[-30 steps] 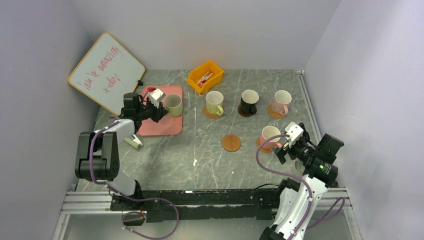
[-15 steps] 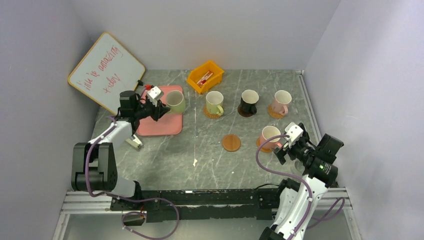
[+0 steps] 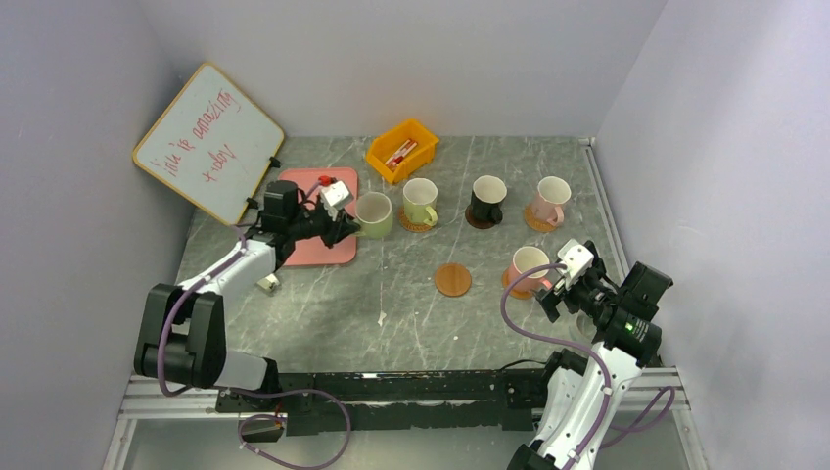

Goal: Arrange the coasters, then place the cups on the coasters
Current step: Pick up the cup from the tray.

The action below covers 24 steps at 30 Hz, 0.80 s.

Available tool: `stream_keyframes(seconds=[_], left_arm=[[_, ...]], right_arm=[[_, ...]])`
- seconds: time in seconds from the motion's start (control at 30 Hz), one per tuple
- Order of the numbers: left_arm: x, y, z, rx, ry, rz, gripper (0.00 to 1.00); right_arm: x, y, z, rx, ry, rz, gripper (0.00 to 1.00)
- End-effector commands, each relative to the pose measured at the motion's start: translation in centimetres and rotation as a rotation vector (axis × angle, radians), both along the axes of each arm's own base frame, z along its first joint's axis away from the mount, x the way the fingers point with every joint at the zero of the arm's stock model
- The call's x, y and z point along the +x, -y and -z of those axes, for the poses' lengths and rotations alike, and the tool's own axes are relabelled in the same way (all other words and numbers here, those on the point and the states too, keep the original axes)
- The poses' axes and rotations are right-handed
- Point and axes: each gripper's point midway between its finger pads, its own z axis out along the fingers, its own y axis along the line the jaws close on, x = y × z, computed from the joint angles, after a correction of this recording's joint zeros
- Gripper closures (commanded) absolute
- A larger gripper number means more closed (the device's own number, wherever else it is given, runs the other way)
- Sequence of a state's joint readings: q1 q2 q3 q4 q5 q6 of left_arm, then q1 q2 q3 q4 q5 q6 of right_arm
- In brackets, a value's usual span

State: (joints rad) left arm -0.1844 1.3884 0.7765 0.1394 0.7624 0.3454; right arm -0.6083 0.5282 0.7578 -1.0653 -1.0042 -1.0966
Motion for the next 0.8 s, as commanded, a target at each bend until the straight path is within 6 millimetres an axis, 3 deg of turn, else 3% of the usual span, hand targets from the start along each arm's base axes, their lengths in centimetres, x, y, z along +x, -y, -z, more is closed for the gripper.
stream_keyframes(seconds=[0.0, 0.33, 0.77], left_arm=[[-0.1, 2.9, -5.9, -0.028, 0.173, 0.099, 0.95], [-3.3, 8.0, -7.3, -0.030, 0.195, 0.263, 0.95], [-4.6, 13.2, -7.6, 0.002, 0.208, 0.349, 0.95]], right_arm=[[0.1, -0.3, -0.5, 0.002, 0.031, -0.024, 0.00], [0.0, -0.3, -0.6, -0.003, 0.037, -0.020, 0.00], [0.0, -0.2, -0.6, -0.006, 0.041, -0.018, 0.00]])
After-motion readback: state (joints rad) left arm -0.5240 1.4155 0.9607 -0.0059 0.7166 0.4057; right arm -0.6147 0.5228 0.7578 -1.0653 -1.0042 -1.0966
